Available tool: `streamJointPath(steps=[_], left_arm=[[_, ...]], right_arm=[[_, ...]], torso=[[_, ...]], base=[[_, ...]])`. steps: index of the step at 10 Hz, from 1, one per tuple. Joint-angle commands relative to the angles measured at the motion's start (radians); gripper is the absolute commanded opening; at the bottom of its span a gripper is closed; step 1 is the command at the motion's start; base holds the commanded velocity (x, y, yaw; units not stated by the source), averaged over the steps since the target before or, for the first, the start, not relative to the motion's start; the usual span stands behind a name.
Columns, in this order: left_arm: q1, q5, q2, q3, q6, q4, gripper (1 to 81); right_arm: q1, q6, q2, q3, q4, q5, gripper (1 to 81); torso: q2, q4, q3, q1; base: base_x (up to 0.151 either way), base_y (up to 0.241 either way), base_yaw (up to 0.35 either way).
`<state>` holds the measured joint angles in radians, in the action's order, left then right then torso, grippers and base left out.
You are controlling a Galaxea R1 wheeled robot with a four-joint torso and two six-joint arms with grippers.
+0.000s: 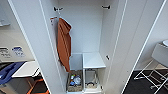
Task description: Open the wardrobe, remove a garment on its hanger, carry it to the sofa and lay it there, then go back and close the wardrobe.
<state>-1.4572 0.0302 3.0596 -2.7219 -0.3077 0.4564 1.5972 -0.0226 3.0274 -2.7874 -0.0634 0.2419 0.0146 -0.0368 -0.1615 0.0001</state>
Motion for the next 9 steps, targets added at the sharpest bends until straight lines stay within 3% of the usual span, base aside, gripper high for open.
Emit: streamJointPath(steps=[1,4,9], left_arm=[[0.033,0.056,0.006,0.002,0.009,0.005,81.1],[0.031,0.057,0.006,0.002,0.009,0.005,81.1],[0.031,0.056,0.006,0.002,0.007,-0.002,81.1]], right_arm=[[-0.021,0.000,0.000,0.000,-0.001,-0.052,81.1],[-0.022,0.000,0.000,0.000,-0.001,-0.052,81.1],[-0.021,0.000,0.000,0.000,-0.001,-0.052,81.1]], torso=[[0.000,0.000,0.000,0.000],[0.000,0.000,0.000,0.000],[0.000,0.000,0.000,0.000]], base=[[0.000,0.000,0.131],[0.000,0.000,0.112],[0.000,0.000,0.000]])
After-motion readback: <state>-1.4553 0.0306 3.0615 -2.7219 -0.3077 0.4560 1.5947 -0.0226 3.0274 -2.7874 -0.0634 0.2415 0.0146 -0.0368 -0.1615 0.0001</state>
